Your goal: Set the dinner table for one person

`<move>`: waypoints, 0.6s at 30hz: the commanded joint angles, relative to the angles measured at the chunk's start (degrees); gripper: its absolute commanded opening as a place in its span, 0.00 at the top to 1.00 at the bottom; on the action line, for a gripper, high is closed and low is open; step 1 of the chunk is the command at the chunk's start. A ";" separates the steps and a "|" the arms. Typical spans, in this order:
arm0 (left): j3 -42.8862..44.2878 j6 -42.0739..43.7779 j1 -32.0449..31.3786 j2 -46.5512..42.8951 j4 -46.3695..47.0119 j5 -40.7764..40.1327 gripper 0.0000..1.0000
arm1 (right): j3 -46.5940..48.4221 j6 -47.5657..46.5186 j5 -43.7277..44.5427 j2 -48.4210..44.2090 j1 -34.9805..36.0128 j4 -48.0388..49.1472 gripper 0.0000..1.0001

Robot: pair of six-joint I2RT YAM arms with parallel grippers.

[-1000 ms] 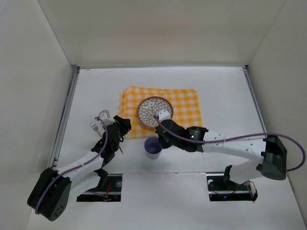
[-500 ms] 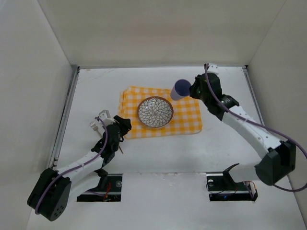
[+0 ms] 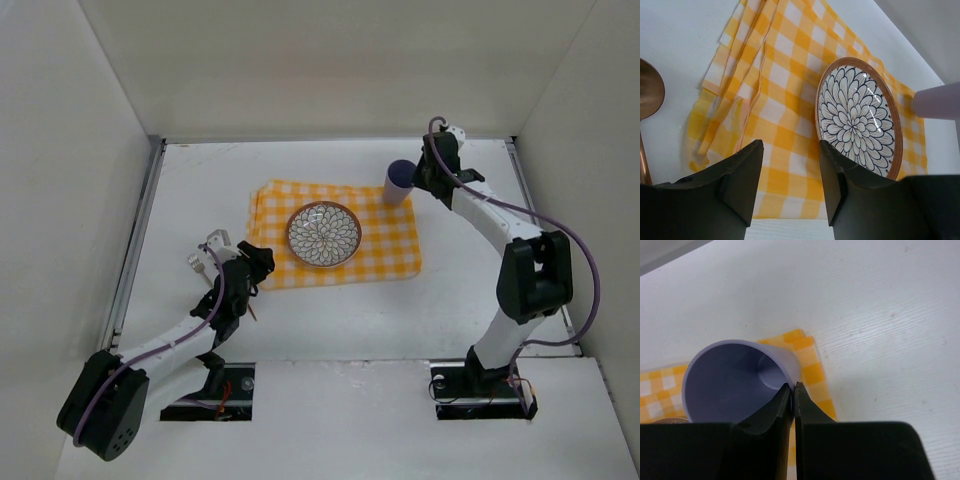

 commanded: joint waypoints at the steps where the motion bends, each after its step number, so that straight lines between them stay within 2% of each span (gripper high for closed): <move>1: 0.77 -0.53 -0.06 0.32 1.36 -0.46 0.54 | 3.24 -0.79 -0.41 0.97 -0.24 1.35 0.90; 11: 1.12 -0.62 0.56 1.90 1.28 0.15 0.54 | 4.65 -1.67 0.21 4.22 -0.24 -0.23 0.86; 18: 1.12 -0.45 0.73 1.99 1.28 -0.20 0.54 | 4.56 -1.49 0.47 3.35 -0.15 0.73 0.59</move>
